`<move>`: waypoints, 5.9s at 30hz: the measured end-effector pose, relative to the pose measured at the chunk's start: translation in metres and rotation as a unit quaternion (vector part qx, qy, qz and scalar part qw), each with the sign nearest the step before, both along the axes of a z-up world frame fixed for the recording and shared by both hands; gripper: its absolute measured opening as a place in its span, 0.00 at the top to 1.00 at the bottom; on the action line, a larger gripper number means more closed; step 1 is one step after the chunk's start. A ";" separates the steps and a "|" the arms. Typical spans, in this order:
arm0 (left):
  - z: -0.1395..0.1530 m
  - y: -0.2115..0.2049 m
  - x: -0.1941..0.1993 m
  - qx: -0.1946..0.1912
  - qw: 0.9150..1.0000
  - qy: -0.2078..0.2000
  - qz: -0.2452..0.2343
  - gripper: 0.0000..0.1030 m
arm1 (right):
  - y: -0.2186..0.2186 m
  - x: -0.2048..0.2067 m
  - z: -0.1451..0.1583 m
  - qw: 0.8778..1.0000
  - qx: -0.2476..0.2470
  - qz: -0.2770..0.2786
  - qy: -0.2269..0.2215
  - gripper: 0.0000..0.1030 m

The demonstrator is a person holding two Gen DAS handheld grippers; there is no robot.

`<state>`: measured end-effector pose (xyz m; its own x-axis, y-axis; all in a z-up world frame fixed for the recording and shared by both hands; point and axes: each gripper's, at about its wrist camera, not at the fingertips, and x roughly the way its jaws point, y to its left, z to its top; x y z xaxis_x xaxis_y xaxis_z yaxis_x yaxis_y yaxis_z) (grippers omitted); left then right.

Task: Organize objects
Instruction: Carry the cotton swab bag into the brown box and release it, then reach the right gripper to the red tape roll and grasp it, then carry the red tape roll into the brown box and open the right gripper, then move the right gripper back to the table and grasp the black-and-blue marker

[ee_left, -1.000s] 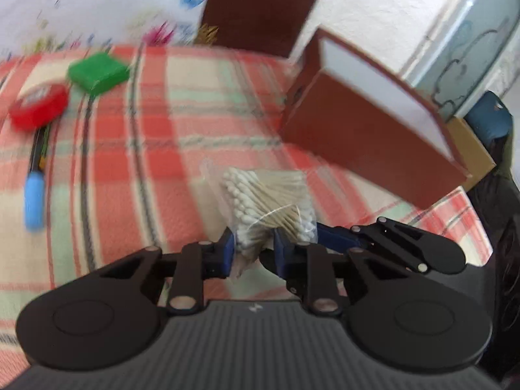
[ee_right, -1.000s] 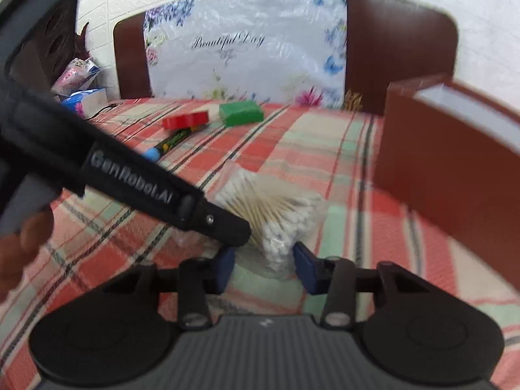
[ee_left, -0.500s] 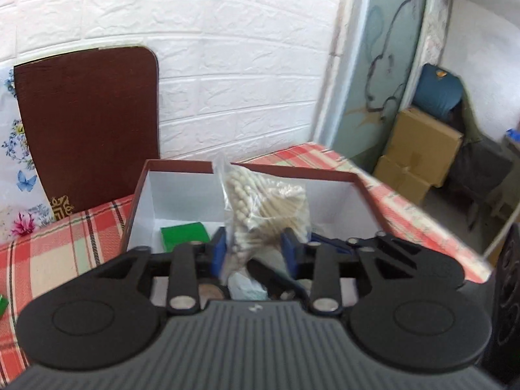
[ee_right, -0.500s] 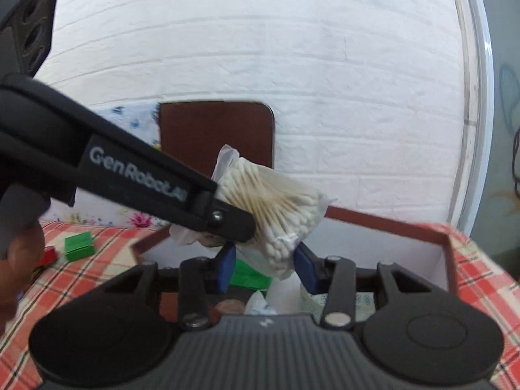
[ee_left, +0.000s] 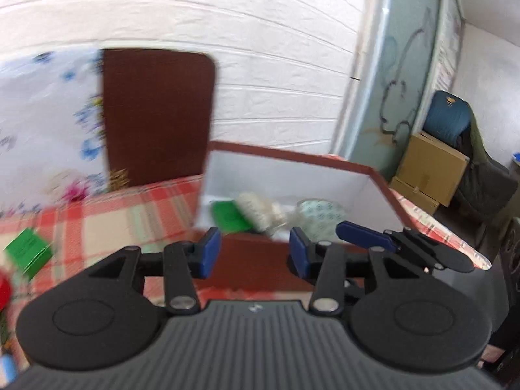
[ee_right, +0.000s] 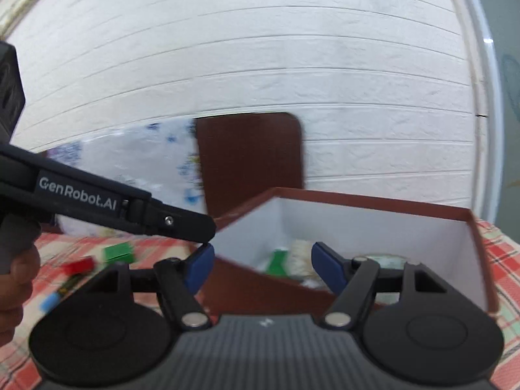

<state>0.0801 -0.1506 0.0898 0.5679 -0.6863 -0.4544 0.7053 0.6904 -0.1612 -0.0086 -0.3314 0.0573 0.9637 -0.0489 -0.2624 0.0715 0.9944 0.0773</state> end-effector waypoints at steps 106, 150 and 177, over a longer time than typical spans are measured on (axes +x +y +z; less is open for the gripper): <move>0.007 -0.105 -0.016 0.119 0.993 0.018 0.001 0.72 | -0.035 -0.061 0.005 0.992 0.000 -0.116 0.053 0.24; -0.099 0.274 0.074 0.087 0.928 0.059 0.356 0.62 | 0.198 0.127 -0.020 0.965 0.036 0.164 0.202 0.27; -0.083 0.143 0.040 -0.036 0.948 0.286 0.137 0.57 | 0.164 0.032 -0.033 0.964 0.078 0.156 0.201 0.82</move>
<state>0.1199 -0.0079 0.0069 0.4039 -0.5900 -0.6991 0.2837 0.8073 -0.5175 0.0230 -0.1679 0.0243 0.7435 0.2973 -0.5991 -0.1742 0.9509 0.2557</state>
